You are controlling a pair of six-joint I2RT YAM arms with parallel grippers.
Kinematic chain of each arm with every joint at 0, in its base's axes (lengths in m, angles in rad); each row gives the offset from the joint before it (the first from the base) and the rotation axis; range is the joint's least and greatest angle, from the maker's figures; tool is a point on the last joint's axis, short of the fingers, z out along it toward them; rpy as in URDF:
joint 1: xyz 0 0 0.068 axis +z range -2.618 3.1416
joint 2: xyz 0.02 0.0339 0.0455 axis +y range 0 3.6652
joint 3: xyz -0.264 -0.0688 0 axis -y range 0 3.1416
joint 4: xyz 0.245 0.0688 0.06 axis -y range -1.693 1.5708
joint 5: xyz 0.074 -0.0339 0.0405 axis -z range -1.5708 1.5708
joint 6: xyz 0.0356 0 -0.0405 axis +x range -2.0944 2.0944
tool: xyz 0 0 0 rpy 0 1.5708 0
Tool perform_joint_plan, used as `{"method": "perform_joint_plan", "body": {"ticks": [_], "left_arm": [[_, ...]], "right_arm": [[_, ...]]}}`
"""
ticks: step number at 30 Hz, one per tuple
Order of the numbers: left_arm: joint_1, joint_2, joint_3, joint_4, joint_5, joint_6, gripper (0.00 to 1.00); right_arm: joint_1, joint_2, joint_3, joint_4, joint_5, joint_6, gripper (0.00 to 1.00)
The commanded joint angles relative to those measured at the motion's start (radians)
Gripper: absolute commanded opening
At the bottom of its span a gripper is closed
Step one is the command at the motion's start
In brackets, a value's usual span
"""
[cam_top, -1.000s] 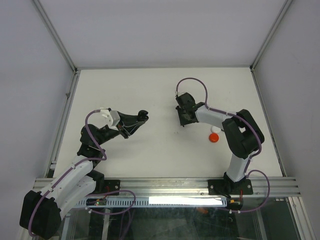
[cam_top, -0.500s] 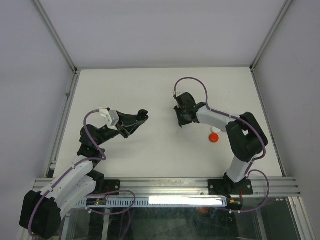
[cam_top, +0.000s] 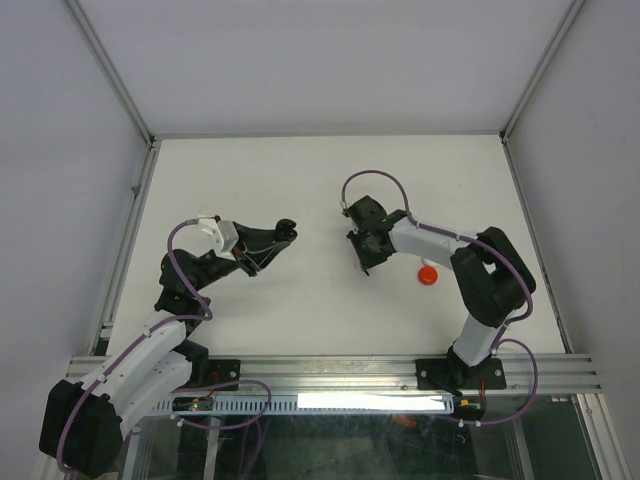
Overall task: Insert the wireless bluetooth earbuds into the charging case
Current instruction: Pick up the earbud from the center of the board.
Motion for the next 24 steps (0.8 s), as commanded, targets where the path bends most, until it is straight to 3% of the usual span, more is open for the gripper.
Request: {"method": "perform_joint_plan", "body": {"ticks": [1,8,10,16,24], "left_arm": [[-0.002,-0.003,0.002,0.066,0.018,0.002,0.08],[-0.002,-0.010,0.002,0.061,0.016,0.008,0.08],[-0.002,-0.010,0.002,0.060,0.017,0.007,0.08],[-0.003,-0.018,0.002,0.055,0.016,0.012,0.08],[-0.003,-0.018,0.003,0.049,0.017,0.013,0.08]], "right_arm": [[0.011,-0.053,-0.017,-0.063,-0.019,-0.023,0.20],[0.018,-0.040,-0.011,-0.096,-0.023,-0.026,0.20],[0.020,-0.028,0.009,-0.107,-0.032,-0.036,0.27],[0.022,0.013,0.048,-0.131,-0.028,-0.045,0.33],[0.025,0.053,0.083,-0.155,-0.028,-0.048,0.33]]}}
